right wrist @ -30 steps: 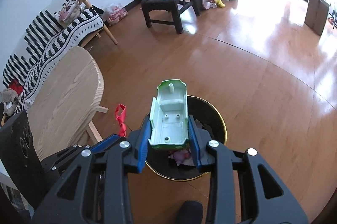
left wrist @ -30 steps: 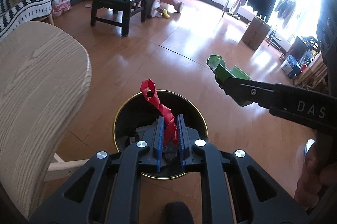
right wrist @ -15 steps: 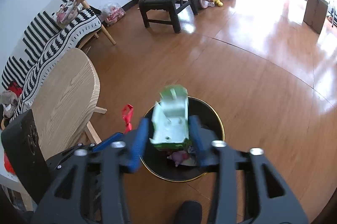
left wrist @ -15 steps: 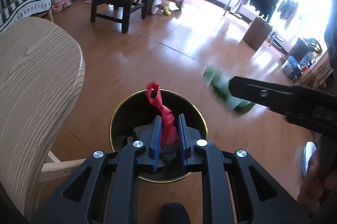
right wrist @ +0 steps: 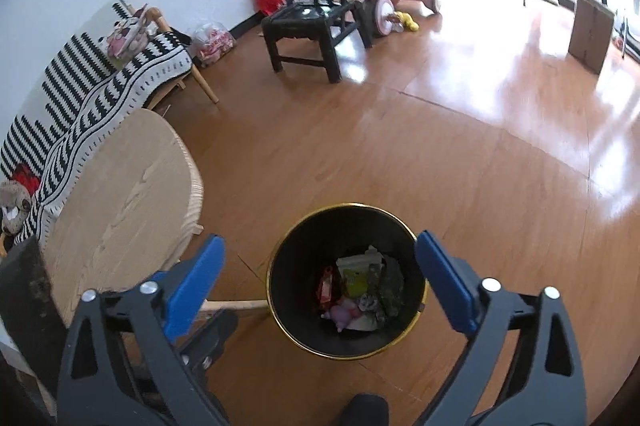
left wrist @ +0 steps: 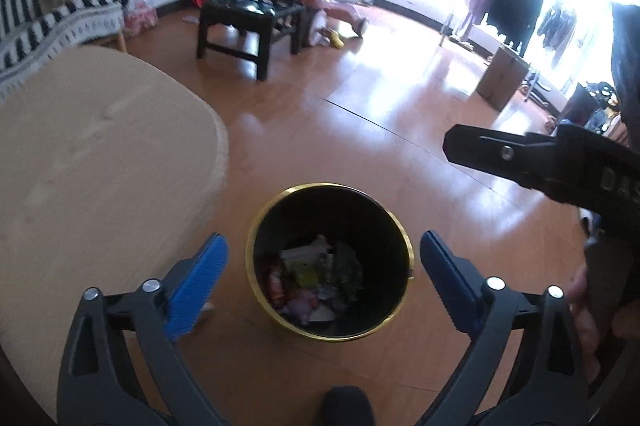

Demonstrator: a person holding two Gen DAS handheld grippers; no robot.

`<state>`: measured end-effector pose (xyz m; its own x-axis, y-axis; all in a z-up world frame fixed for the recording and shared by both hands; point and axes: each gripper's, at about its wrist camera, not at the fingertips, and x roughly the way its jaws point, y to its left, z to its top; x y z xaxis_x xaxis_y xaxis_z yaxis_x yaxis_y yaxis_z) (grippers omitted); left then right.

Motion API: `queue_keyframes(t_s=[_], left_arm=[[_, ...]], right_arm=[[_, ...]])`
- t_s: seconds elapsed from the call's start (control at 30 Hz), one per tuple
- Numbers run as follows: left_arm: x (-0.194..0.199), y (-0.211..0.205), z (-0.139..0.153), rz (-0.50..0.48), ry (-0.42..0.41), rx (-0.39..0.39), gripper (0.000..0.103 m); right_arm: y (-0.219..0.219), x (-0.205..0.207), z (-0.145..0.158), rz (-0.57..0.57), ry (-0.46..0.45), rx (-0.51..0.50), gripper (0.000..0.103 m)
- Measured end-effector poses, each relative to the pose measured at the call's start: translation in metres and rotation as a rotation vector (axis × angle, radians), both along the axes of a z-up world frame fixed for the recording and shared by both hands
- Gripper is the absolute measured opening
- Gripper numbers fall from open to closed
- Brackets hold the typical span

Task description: Collect trash

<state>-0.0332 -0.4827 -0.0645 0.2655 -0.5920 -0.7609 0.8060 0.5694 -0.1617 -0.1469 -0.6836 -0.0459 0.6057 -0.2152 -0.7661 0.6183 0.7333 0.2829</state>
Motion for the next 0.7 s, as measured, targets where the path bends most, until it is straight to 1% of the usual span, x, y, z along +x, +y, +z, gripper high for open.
queue_keyframes(t_s=[0.1,0.23,0.3,0.4,0.43,0.5,0.53,0.6,0.63,0.7], left_arm=[[0.010,0.026,0.013,0.045,-0.027,0.006,0.096],[0.038,0.088,0.030,0.171,-0.051,0.017,0.096],[0.050,0.121,0.037,0.226,-0.079,0.024,0.096],[0.071,0.183,0.044,0.331,-0.138,0.062,0.096],[0.077,0.200,0.045,0.365,-0.147,0.073,0.096],[0.088,0.235,0.048,0.423,-0.155,0.095,0.096],[0.095,0.261,0.051,0.466,-0.162,0.097,0.096],[0.102,0.297,0.057,0.543,-0.162,0.096,0.096],[0.108,0.322,0.062,0.583,-0.155,0.086,0.096],[0.112,0.363,0.067,0.662,-0.154,0.083,0.096]], right_arm=[[0.017,0.016,0.010,0.048,-0.013,-0.020,0.096],[0.053,0.046,0.023,0.136,-0.026,-0.038,0.096],[0.084,0.068,0.033,0.206,-0.040,-0.054,0.096],[0.127,0.098,0.047,0.291,-0.057,-0.076,0.096],[0.147,0.110,0.052,0.327,-0.068,-0.084,0.096],[0.181,0.131,0.058,0.382,-0.081,-0.094,0.096],[0.198,0.140,0.060,0.411,-0.086,-0.097,0.096],[0.227,0.156,0.065,0.460,-0.095,-0.105,0.096],[0.249,0.168,0.067,0.496,-0.098,-0.116,0.096],[0.280,0.180,0.068,0.549,-0.102,-0.133,0.096]])
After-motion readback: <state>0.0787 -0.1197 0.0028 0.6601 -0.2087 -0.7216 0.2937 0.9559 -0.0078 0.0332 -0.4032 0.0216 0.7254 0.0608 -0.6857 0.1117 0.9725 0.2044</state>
